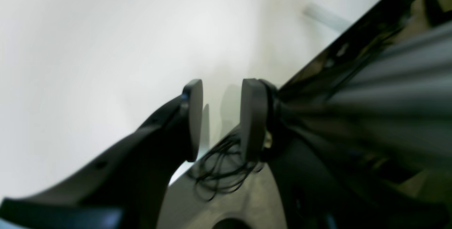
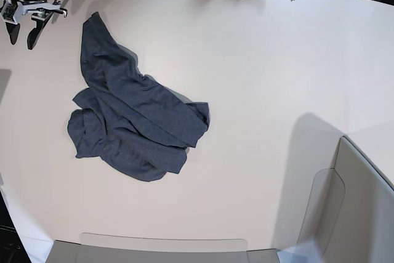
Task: Layout the t-shirt on the table in an organized manner, then fold the t-shirt properly
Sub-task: 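Move both grippers down toward the crumpled blue t-shirt's edges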
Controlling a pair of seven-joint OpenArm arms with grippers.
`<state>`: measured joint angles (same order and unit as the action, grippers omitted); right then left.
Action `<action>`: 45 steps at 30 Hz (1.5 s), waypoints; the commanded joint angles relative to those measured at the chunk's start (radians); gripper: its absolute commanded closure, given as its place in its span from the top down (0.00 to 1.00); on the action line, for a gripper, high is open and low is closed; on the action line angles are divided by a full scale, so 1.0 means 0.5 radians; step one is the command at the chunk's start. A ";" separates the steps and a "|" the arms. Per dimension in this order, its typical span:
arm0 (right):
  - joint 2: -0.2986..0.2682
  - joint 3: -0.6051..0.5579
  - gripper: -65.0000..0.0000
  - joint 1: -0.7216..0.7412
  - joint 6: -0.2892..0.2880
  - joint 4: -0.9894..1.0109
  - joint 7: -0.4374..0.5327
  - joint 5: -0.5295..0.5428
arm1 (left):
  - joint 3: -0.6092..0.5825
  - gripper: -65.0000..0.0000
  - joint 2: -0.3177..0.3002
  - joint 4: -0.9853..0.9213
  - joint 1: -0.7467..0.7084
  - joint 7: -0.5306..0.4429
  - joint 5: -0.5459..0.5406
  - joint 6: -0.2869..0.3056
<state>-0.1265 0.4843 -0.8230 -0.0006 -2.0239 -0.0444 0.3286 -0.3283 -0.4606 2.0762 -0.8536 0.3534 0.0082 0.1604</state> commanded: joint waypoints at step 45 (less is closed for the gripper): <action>0.034 -0.427 0.42 0.294 -0.326 -0.026 -0.689 -0.303 | -0.029 0.26 0.674 0.029 1.073 0.780 -0.015 0.285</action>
<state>-0.1066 0.2695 -0.6815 -0.1604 -2.0201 -0.4187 0.1696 -0.3405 -0.1223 2.0747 -0.3187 0.7597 0.0051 0.3073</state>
